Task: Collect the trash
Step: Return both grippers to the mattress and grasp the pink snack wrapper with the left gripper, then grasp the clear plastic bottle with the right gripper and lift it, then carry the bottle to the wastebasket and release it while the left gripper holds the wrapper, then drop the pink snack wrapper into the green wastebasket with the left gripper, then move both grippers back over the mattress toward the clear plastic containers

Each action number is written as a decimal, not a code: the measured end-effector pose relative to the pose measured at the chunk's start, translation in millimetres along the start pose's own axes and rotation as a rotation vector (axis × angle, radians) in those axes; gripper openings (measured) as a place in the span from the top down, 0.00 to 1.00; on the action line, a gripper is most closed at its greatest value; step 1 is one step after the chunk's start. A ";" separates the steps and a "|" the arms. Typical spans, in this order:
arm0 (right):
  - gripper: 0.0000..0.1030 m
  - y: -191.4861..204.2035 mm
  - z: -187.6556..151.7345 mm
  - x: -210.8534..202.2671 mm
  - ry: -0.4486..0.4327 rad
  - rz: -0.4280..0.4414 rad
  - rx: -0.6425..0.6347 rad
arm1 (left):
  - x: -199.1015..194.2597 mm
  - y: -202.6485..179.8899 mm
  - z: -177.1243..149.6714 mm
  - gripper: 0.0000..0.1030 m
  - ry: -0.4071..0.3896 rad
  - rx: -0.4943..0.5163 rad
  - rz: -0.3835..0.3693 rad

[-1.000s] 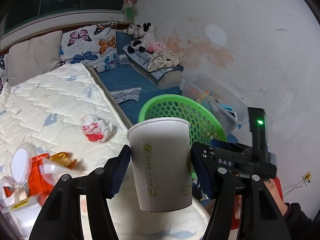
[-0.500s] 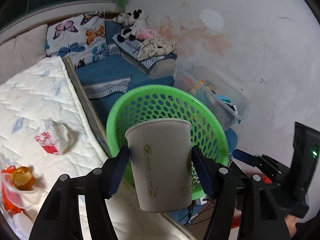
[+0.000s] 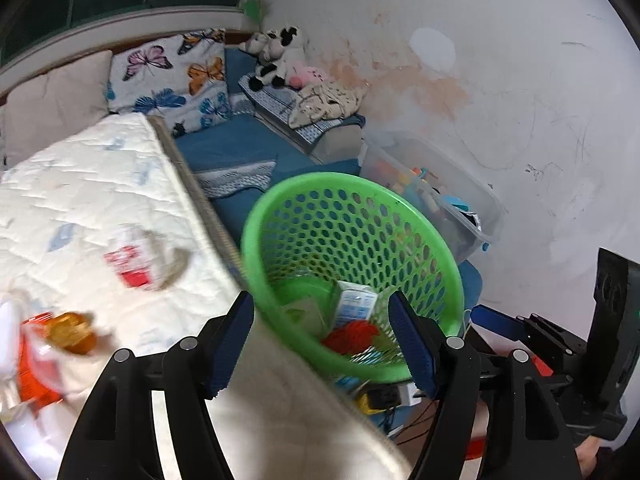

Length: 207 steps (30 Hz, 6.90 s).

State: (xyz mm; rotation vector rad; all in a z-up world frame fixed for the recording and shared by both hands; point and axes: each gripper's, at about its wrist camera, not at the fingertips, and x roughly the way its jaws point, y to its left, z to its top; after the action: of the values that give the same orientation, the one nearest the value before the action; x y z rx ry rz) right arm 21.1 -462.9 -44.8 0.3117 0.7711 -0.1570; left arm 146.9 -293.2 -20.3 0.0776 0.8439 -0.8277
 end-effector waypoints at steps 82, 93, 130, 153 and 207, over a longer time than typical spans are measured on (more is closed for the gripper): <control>0.38 401.8 -85.7 109.2 0.031 0.162 -1.450 | -219.0 300.2 -167.6 0.72 -0.115 -0.521 0.389; 0.40 358.2 -35.4 57.0 -0.031 0.226 -1.097 | -237.0 253.2 -146.1 0.72 -0.185 -0.393 0.409; 0.42 103.5 70.9 7.1 -0.127 0.106 -0.223 | -112.3 105.0 -43.0 0.72 -0.104 -0.058 0.224; 0.39 16.1 54.6 70.8 0.010 -0.066 -0.083 | -72.2 60.9 -10.2 0.73 -0.075 0.017 0.138; 0.29 149.3 25.9 35.8 -0.029 0.190 -0.277 | -114.9 172.6 -47.1 0.47 -0.094 -0.206 0.321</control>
State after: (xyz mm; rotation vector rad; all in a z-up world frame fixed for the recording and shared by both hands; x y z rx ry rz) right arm 101.1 -331.8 -20.0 0.1178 0.7199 0.1243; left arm 190.4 -85.1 -16.4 -0.0079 0.7985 -0.4370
